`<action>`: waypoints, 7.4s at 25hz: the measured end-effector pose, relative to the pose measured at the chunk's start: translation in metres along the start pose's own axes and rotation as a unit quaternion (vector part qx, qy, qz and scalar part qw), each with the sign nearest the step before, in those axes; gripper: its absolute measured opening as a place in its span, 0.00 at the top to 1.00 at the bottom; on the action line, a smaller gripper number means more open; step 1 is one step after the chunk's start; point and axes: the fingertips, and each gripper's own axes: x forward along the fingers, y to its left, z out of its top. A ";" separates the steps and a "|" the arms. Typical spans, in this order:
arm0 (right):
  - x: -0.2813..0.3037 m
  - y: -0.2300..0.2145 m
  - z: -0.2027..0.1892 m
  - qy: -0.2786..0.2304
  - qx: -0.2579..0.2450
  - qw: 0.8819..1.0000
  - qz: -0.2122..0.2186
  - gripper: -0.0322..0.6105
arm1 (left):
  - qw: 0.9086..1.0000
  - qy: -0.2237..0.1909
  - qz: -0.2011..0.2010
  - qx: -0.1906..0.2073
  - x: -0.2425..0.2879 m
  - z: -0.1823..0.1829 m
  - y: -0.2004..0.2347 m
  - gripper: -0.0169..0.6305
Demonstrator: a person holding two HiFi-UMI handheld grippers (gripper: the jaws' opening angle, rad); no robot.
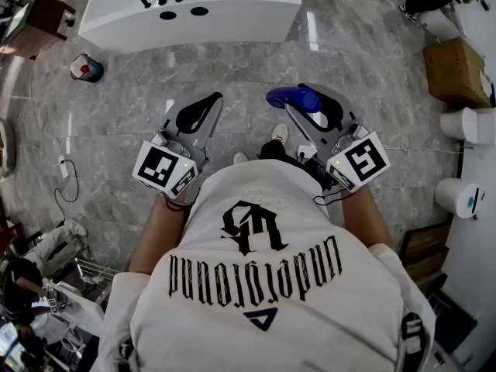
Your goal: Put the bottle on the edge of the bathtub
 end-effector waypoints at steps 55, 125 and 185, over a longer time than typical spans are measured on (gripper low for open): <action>0.039 -0.304 -0.022 -0.002 0.030 0.999 0.018 0.70 | 0.998 0.023 0.050 -0.038 0.269 0.006 0.107 0.95; 0.387 -0.521 -0.015 0.046 0.019 0.989 0.138 0.70 | 0.989 0.053 0.128 -0.057 0.420 0.022 0.439 0.95; 0.550 -0.575 -0.286 0.276 0.012 0.950 0.146 0.70 | 0.971 0.178 0.012 -0.157 0.539 -0.185 0.564 0.95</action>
